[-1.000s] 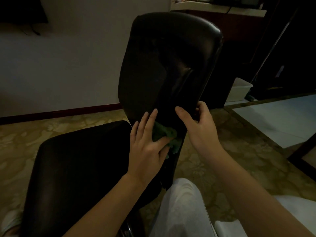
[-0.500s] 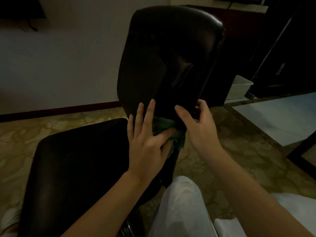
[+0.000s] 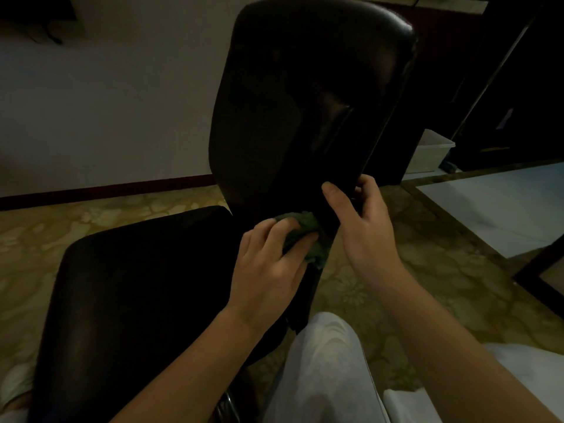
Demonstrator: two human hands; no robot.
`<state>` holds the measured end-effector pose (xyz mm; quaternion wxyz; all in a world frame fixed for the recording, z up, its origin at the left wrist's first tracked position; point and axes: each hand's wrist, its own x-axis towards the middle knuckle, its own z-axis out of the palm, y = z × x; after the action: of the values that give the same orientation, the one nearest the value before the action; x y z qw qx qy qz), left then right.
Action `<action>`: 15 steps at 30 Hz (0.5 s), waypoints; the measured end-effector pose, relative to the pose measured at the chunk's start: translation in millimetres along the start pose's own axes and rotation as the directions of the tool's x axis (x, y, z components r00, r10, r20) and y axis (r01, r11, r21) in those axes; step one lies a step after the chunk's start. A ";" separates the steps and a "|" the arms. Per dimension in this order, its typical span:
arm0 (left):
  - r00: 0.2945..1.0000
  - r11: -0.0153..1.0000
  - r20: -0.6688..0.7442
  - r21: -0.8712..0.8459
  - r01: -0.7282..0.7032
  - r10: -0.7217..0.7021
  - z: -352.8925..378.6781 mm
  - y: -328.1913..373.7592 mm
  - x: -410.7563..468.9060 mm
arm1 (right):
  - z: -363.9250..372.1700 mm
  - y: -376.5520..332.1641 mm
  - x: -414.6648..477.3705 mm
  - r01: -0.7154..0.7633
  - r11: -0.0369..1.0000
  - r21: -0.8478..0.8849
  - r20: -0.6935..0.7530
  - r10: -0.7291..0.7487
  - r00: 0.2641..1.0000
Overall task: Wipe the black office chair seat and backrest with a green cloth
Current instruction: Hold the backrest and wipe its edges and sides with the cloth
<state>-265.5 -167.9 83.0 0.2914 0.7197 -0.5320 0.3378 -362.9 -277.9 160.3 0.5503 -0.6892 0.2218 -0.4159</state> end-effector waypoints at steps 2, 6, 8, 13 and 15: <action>1.000 1.000 -0.010 -0.005 0.025 -0.025 2.2 -2.1 -2.1 | -1.2 1.5 1.0 -0.006 1.000 0.011 0.010 0.005 1.000; 0.998 0.998 -0.044 0.035 0.051 -0.049 6.6 -2.2 -8.7 | -2.4 2.5 1.6 -0.014 1.000 0.026 0.012 0.014 1.000; 0.997 0.997 -0.056 0.058 0.047 -0.044 10.3 -2.8 -14.6 | -2.6 1.9 0.9 -0.022 0.999 0.034 0.020 0.022 1.000; 0.999 0.998 0.032 0.048 0.043 -0.044 15.0 -4.5 -31.4 | -3.5 0.3 -1.5 -0.028 0.999 0.025 0.039 0.027 0.999; 0.995 0.998 0.078 0.042 0.054 -0.057 15.5 -5.5 -37.5 | -4.1 0.2 -2.6 -0.025 1.000 0.001 0.054 0.025 0.998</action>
<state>-265.1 -157.2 43.5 0.2648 0.7526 -0.5161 0.3116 -367.6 -278.4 159.5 0.5620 -0.6968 0.2152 -0.3903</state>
